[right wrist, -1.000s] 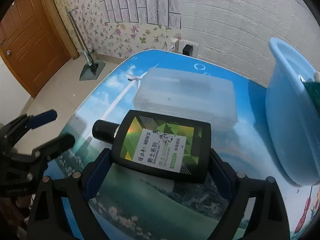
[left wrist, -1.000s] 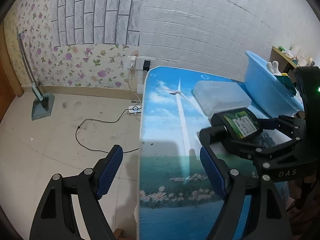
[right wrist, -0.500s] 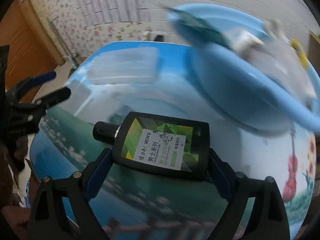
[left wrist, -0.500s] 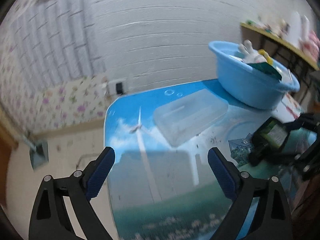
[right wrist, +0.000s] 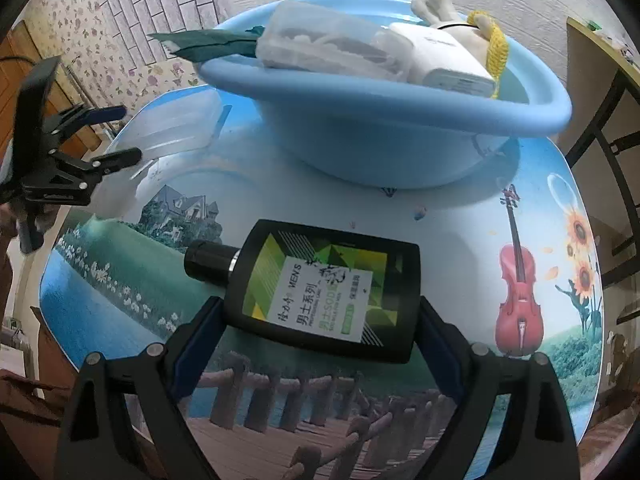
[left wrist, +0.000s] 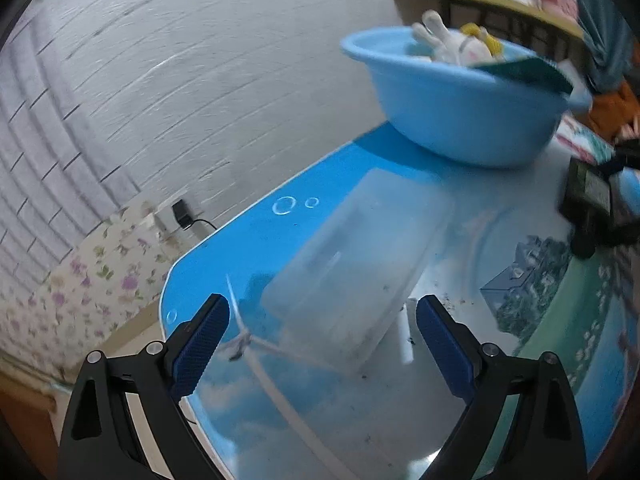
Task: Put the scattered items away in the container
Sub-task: 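Grasp the black bottle with right while left grasps the clear plastic box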
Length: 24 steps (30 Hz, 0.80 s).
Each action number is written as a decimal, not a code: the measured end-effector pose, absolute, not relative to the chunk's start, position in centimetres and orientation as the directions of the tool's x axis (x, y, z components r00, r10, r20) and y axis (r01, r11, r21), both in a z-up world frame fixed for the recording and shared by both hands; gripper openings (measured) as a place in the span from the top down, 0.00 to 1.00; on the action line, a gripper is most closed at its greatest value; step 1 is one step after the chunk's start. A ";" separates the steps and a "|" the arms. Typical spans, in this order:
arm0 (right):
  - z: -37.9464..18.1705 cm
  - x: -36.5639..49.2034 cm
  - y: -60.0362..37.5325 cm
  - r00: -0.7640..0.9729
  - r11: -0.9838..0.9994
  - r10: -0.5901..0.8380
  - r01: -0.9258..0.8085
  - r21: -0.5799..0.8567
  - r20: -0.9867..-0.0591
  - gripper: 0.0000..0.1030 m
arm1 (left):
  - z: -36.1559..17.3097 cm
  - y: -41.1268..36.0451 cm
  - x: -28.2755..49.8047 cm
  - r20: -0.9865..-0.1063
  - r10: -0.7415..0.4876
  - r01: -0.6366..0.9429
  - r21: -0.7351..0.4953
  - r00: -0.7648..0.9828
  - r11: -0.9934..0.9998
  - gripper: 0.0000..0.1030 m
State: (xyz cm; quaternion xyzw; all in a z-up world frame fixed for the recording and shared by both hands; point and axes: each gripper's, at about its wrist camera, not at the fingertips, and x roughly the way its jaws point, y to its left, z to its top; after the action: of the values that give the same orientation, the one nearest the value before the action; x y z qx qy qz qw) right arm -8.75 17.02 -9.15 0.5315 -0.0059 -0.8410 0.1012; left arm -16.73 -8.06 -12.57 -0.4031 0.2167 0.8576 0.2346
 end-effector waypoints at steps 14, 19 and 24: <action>-9.4 -8.4 17.5 -0.424 -0.977 -0.184 0.178 0.117 -0.887 0.10 | -12.8 -7.3 -17.2 -0.810 0.264 -0.588 0.119 -0.524 -0.800 0.31; -9.3 -7.9 17.6 -0.427 -0.976 -0.189 0.178 0.122 -0.884 0.10 | -12.6 -7.0 -16.0 -0.813 0.240 -0.552 0.117 -0.531 -0.825 0.35; -9.2 -7.8 18.3 -0.428 -0.977 -0.191 0.167 0.130 -0.883 0.10 | -12.3 -6.8 -14.1 -0.809 0.235 -0.505 0.086 -0.539 -0.859 0.35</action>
State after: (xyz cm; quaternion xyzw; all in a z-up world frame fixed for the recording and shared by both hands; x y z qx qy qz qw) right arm -7.80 18.33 -9.20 0.5240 -0.0112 -0.8450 0.1060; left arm -14.14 -6.79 -12.32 -0.4297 0.1568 0.8630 0.2144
